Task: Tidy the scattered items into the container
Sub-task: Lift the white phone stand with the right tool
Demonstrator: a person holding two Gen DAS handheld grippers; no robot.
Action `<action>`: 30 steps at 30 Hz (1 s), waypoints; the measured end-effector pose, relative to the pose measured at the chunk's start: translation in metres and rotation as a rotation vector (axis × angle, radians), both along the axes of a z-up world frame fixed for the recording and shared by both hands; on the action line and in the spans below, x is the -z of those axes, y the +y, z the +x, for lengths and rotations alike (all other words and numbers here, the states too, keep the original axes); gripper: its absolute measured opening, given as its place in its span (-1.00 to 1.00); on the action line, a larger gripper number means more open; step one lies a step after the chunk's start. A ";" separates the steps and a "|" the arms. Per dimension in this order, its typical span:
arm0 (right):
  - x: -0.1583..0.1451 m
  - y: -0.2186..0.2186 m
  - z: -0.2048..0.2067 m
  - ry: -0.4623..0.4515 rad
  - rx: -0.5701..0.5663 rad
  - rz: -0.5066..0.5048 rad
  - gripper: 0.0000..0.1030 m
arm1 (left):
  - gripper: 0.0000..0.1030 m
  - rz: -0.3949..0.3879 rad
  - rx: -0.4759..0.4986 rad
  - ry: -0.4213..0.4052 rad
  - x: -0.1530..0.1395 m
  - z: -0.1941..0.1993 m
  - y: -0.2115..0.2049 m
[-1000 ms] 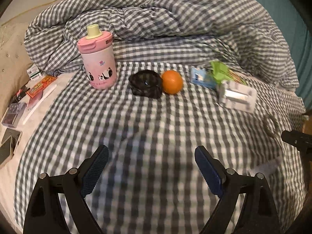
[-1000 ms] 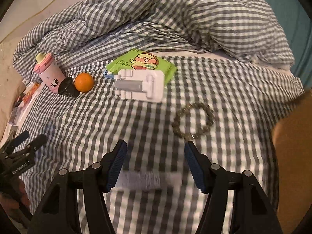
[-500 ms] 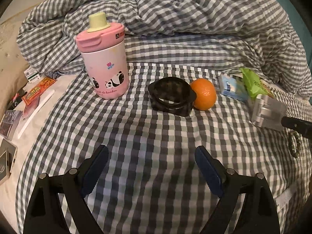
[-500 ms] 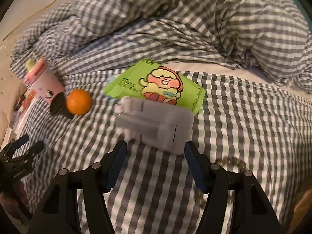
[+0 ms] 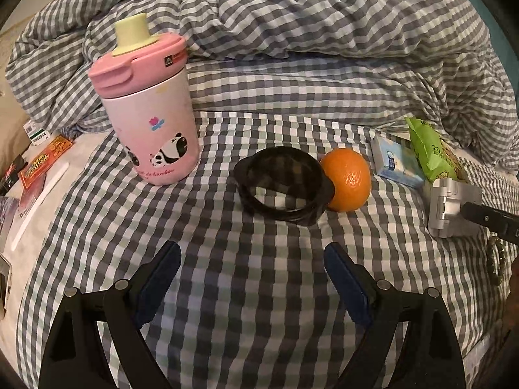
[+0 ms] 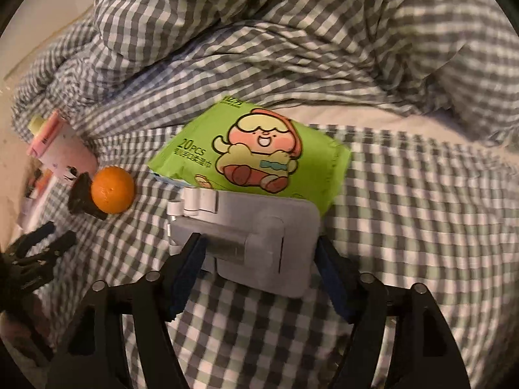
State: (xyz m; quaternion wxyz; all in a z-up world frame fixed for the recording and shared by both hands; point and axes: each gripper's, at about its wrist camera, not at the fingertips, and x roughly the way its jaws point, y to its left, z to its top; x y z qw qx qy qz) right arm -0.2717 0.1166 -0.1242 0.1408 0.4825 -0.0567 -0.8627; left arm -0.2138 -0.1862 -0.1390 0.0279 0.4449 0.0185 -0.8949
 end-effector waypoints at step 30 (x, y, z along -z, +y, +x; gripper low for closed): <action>-0.027 -0.079 0.042 0.080 -0.296 0.014 -0.45 | 0.79 -0.032 -0.017 0.017 -0.007 0.002 -0.002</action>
